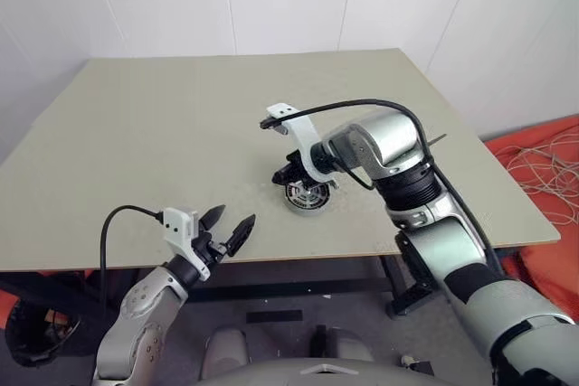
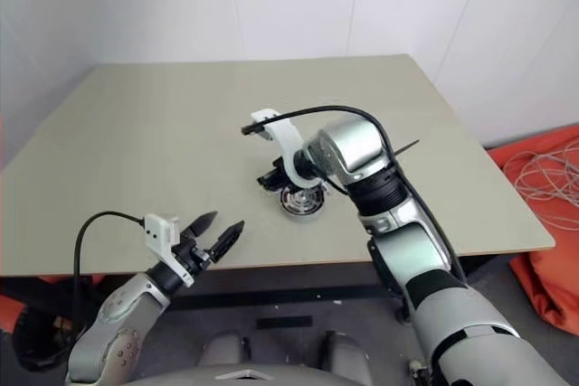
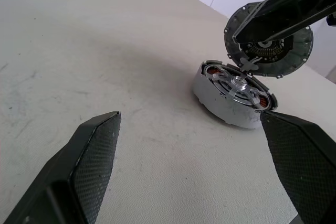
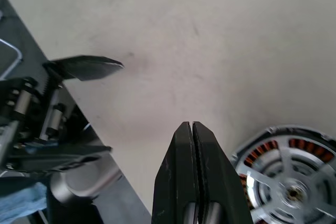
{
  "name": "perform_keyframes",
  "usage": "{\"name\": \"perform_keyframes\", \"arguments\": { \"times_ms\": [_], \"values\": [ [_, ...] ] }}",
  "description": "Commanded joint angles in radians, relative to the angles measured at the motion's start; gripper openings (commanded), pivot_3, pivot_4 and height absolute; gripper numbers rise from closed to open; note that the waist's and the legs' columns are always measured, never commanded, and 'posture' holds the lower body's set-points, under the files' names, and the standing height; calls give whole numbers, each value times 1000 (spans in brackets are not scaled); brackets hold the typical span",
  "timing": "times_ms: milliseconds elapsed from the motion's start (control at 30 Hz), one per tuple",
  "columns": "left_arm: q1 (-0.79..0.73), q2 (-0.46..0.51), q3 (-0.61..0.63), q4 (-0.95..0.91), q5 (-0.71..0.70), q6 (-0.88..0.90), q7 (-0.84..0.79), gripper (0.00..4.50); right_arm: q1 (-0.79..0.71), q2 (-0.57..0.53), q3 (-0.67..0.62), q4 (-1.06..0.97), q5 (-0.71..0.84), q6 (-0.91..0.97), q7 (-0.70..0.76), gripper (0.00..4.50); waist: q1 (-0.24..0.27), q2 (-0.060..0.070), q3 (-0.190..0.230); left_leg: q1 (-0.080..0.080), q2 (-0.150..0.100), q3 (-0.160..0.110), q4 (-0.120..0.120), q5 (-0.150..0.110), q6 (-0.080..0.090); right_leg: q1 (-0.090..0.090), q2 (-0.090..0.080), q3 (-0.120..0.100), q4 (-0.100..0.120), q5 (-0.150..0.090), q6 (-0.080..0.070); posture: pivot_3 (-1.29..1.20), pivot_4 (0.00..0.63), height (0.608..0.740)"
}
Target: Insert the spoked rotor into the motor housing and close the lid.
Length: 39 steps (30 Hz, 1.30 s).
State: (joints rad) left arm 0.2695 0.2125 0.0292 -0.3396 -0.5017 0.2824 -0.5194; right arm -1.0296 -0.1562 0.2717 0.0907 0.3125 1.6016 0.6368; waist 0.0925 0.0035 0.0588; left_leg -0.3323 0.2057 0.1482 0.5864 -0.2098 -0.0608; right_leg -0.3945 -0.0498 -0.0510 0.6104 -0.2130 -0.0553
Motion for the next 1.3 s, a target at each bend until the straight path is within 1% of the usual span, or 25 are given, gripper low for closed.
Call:
{"name": "perform_keyframes", "arguments": {
  "times_ms": [33, 100, 167, 200, 233, 300, 500, 633, 733, 1000, 1300],
  "values": [
    [-8, 4, 5, -20, -8, -11, -6, 4500, -3, -40, -6, -153, 54, -161, 52, 15, 3, 0, 0, 0, 0, 0, 0, 0, 0, 0, 0, 0, 0, 0, 0, 0, 0, 740],
    [-9, 5, 7, -16, -9, -11, -8, 4500, 35, -137, 82, -250, 53, -302, 132, 15, 10, -1, 0, 1, 0, -1, 0, 0, 0, 0, 0, 0, -1, 0, 0, 0, 0, 740],
    [-13, 6, 8, -10, -10, -12, -10, 4500, 66, -242, 168, -303, 23, -437, 204, 15, 13, -1, 0, 0, -1, -1, 0, 0, 1, 3, -1, 0, -3, 0, 1, 0, 0, 740],
    [-14, 7, 9, -8, -10, -12, -12, 4500, 77, -279, 193, -315, 18, -480, 233, 377, 12, -2, -1, 1, 0, 0, 0, -1, 2, 5, -1, 0, -4, 0, 2, 0, 0, 740],
    [-16, 7, 9, -5, -11, -12, -13, 4500, 85, -316, 216, -323, 12, -517, 261, 527, 10, -2, -1, 3, 0, 0, 0, -1, 2, 6, -1, 0, -4, 0, 2, 0, 0, 740],
    [-19, 6, 8, -1, -11, -11, -14, 4500, 98, -365, 248, -332, -2, -583, 302, 1225, 6, -1, 0, 3, 0, 0, 0, -1, 2, 5, -1, 0, -3, 0, 2, 0, 0, 740],
    [-16, 6, 1, -14, -11, -3, -10, 4500, 130, -443, 335, -308, -114, -829, 382, 3251, 3, -1, -1, 3, 0, 0, 1, -1, 2, 4, 0, 0, 0, 0, 1, 0, 0, 740],
    [-12, 7, 1, -26, -14, 6, -4, 4500, 150, -503, 419, -257, -256, -1079, 454, 3251, 3, -2, -1, 1, 0, 0, 4, -3, 5, 4, 0, 0, -1, 0, 1, 0, 0, 740],
    [-13, 9, 4, -29, -15, 10, -2, 4500, 163, -522, 450, -217, -318, -1175, 504, 3251, 2, -2, -1, 0, 0, 0, 6, -4, 7, 4, 0, 0, -1, 0, 1, 0, 0, 740],
    [-17, 10, 9, -29, -16, 15, 1, 4500, 188, -510, 476, -95, -449, -1298, 575, 3251, 0, -2, -1, 0, 1, 0, 9, -4, 7, 4, 0, 0, 2, 0, 1, 0, 0, 740],
    [-14, 7, 3, -30, -13, 14, 3, 4500, 222, -493, 457, -11, -535, -1369, 606, 3251, -1, -2, -1, 0, 1, 0, 11, -4, 7, 4, 0, 0, 4, 0, 1, 0, 0, 740]
  ]
}}
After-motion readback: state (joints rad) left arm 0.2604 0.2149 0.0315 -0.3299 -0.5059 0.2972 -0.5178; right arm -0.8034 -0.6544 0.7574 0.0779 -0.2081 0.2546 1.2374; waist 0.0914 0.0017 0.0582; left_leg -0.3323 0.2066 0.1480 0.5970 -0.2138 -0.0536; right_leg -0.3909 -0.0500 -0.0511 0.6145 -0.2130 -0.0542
